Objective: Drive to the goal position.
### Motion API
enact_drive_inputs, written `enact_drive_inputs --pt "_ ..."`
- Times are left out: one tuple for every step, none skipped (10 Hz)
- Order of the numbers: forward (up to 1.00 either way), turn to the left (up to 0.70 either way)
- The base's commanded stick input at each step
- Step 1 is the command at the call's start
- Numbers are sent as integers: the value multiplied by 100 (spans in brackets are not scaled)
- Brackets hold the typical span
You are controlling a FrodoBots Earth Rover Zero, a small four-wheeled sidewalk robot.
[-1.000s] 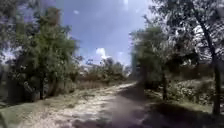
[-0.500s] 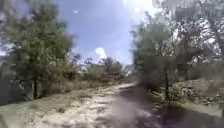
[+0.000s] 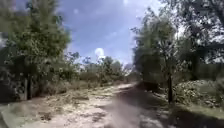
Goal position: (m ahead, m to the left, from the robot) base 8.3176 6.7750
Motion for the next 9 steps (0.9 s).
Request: enact_drive_inputs --pt "70 0" --pt "70 26" --pt "70 35" --pt "70 35" --pt "70 27" --pt "70 0" --pt "70 0" --pt "70 0" --pt "70 0"
